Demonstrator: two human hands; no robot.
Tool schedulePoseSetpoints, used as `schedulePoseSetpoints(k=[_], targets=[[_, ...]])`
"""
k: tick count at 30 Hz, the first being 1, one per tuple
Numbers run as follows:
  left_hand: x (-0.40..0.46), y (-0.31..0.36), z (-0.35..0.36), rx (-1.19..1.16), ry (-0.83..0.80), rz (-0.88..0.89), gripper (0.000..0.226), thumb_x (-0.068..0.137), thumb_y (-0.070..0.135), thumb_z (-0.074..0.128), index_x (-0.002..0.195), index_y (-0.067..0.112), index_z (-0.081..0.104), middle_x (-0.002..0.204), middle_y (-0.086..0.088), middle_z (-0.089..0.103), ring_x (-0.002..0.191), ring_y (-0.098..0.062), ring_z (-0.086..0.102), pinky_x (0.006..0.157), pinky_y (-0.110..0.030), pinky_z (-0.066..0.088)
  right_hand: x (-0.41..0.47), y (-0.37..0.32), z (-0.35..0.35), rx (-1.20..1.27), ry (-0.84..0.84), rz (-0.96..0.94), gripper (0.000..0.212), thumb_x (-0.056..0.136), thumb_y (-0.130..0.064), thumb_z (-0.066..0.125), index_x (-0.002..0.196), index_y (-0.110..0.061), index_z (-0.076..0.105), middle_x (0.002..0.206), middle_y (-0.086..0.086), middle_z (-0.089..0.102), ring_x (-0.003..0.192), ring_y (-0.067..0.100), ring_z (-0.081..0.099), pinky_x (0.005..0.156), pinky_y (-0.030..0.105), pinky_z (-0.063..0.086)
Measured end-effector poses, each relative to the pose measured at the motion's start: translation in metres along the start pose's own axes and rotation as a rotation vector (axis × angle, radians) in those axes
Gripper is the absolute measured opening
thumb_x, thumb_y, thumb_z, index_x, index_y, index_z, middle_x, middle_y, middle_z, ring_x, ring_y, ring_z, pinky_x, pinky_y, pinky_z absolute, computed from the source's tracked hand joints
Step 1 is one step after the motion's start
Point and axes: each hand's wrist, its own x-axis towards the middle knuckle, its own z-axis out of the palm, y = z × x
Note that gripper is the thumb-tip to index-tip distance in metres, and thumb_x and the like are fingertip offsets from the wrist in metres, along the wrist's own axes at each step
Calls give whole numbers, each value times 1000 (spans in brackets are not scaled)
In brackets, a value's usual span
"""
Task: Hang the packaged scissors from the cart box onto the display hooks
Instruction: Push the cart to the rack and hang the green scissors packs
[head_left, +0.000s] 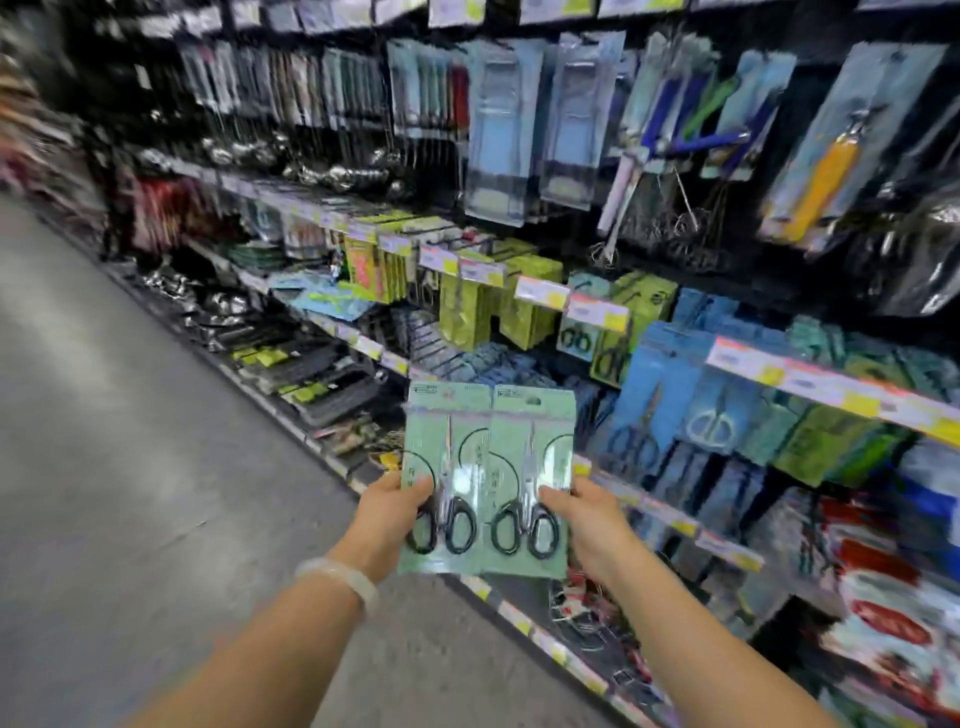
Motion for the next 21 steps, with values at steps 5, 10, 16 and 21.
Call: schedulePoseSetpoints(k=[5,10,16,21], targets=[[68,20,-22,20,-15,2,11,93,11,55,96,10,65,93,-11,71,92,-31,65,92,-51,51,70,-13,33,-5,36,-12,24,87,-4,61,110,-9,61,108,10,68,93,25,64,79,35,53],[155,41,-26,106,-46,21,16,93,10,56,104,1,65,95,-11,70,90,-29,65,90,-46,52,152,-34,51,33,144,9,17,85,-5,64,102,-5,63,95,13,69,84,29,65,80,44,55],[240,68,-18,203,-149,0,17,92,16,59,104,8,67,105,-10,71,100,-30,65,95,-48,50,230,-52,55,-25,314,91,13,87,-8,60,97,1,61,98,20,65,83,28,59,75,40,48],[287,83,3,248,-265,-26,18,92,16,58,105,7,66,105,-10,71,101,-29,64,96,-47,49,270,-75,54,-48,403,36,14,87,-15,62,98,-7,57,100,14,63,92,31,61,79,42,48]])
